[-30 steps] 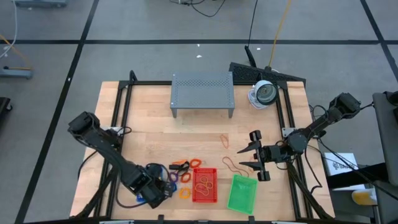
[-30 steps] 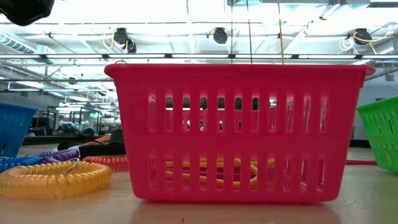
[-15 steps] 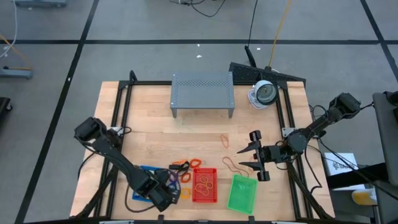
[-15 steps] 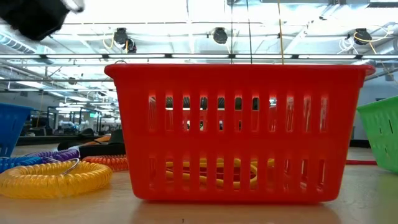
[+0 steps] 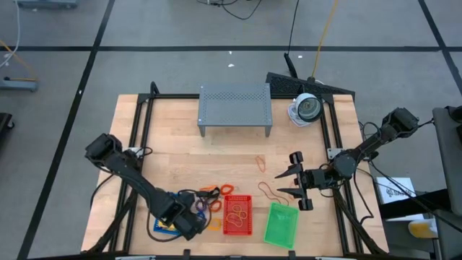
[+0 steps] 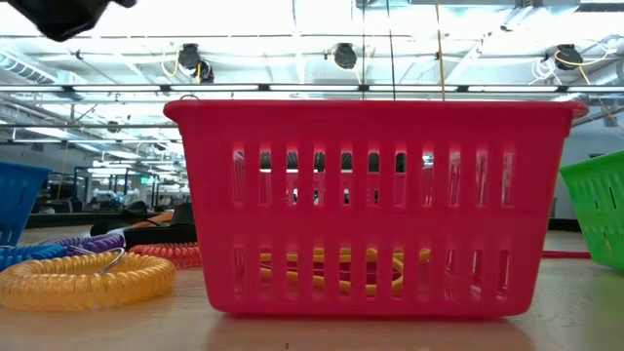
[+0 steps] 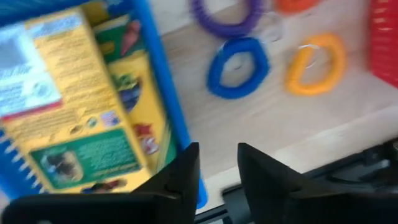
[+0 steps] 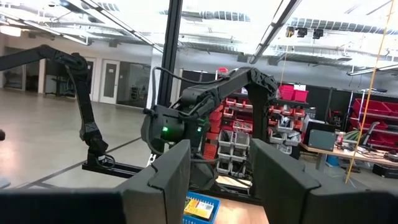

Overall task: Pick & Place Office Desk Supplies
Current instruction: Put the blue bin on the shelf

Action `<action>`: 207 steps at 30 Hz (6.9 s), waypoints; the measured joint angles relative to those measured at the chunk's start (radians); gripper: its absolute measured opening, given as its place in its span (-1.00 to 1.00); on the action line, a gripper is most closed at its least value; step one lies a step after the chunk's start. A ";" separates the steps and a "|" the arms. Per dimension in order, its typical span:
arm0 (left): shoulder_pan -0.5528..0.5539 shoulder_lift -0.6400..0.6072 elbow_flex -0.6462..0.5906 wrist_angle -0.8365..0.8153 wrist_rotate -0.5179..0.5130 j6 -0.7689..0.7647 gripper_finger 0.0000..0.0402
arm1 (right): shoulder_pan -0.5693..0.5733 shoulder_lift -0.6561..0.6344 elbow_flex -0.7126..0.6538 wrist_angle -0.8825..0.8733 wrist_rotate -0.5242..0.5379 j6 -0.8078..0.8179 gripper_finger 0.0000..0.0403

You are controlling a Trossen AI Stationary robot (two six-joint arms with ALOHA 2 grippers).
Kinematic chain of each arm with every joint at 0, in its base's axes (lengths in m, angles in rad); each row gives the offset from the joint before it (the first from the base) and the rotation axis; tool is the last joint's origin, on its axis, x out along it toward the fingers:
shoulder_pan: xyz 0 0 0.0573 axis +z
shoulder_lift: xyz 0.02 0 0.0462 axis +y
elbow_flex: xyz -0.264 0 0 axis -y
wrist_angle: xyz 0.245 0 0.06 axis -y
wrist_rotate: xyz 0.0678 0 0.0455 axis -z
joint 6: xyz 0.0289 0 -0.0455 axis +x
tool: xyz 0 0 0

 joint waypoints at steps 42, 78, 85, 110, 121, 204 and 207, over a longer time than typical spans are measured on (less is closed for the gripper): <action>-0.054 0.144 0.000 0.003 -0.102 -0.170 -0.47 | 0.000 0.000 0.000 0.009 0.000 0.001 -0.23; 0.056 -0.018 -0.004 -0.208 -0.158 0.069 -0.99 | 0.001 0.000 0.000 -0.194 0.394 0.163 -0.23; 0.082 -0.018 0.096 -0.330 -0.185 0.089 -0.99 | -0.001 0.000 0.000 -0.192 0.488 0.067 -0.23; 0.523 -0.019 0.570 -0.642 -0.315 0.557 -1.00 | -0.050 -0.410 0.000 -0.364 0.331 0.120 -0.23; 0.759 -0.013 0.656 -0.624 -0.323 0.669 -1.00 | -0.050 -0.474 0.000 -0.358 0.308 0.169 -0.23; 1.105 0.156 0.671 -0.228 -0.148 1.018 -0.87 | -0.091 -0.509 -0.001 -0.156 0.494 0.016 -0.23; 1.105 0.156 0.671 -0.228 -0.130 1.029 -0.87 | -0.091 -0.509 -0.001 -0.156 0.494 0.016 -0.23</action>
